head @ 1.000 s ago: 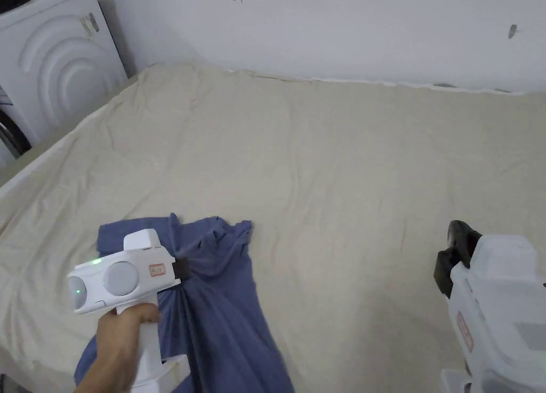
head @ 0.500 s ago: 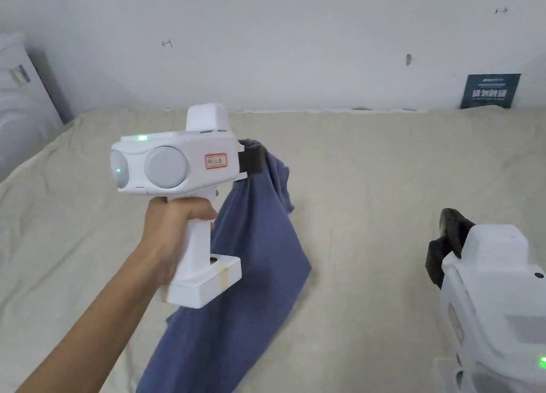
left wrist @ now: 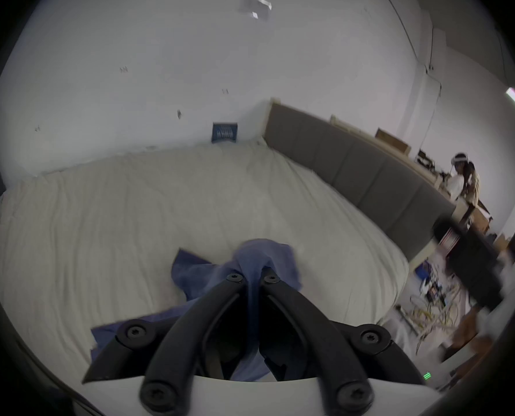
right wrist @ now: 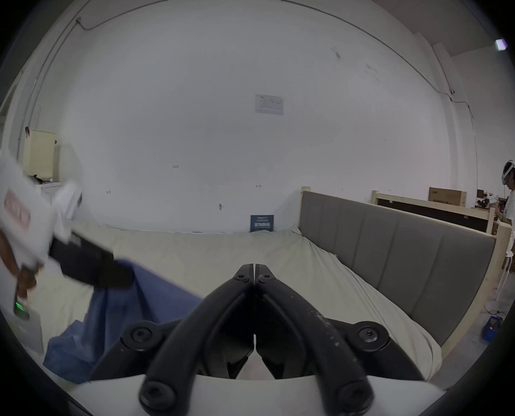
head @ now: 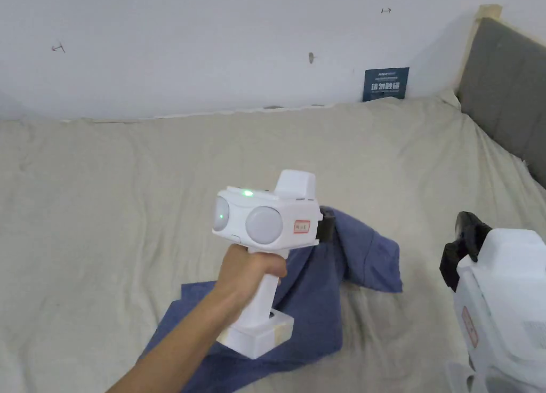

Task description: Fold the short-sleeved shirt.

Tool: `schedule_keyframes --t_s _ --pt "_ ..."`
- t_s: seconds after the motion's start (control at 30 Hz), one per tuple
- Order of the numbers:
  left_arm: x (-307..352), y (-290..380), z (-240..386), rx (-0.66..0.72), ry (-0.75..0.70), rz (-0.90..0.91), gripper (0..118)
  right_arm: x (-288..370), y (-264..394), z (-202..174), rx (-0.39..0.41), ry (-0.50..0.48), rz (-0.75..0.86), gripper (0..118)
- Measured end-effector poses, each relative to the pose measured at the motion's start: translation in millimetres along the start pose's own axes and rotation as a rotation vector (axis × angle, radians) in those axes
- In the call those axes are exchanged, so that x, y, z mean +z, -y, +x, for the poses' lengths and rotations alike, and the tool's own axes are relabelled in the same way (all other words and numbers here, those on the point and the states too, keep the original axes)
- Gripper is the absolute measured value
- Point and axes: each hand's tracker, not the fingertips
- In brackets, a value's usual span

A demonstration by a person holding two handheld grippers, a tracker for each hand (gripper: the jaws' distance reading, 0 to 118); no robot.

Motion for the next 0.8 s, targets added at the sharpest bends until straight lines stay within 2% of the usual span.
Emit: schedule_keyframes --t_s 0.17,0.3,0.37,0.5,0.53,0.6,0.63,0.67,0.8 --pt "-59 73 -13 0.018 -0.023 -0.216 6 -3 11 8 0.008 0.012 -0.030 1" --pt "-99 124 -30 0.012 -0.131 -0.377 6 -11 18 6 0.006 0.000 -0.061 1" --pt "-109 141 -33 0.011 -0.161 -0.422 6 -14 21 2 0.004 -0.005 -0.070 1" --pt "-102 140 -33 0.072 -0.161 -0.383 9 -15 21 -6 0.008 -0.021 -0.079 1" --pt "-98 137 -33 0.069 -0.157 -0.376 18 -15 21 -7 0.009 -0.025 -0.078 1" --pt "-81 127 -30 0.061 -0.168 -0.289 76 -15 18 -11 0.015 -0.036 -0.075 1" --pt "-69 121 -31 0.064 -0.169 -0.238 100 -14 16 -13 0.018 -0.040 -0.070 1" --pt "-59 115 -32 0.079 -0.155 -0.199 118 -13 14 -15 0.021 -0.042 -0.065 1" --pt "2 82 -41 0.128 -0.176 0.027 114 -8 2 -23 0.022 -0.059 -0.035 1"
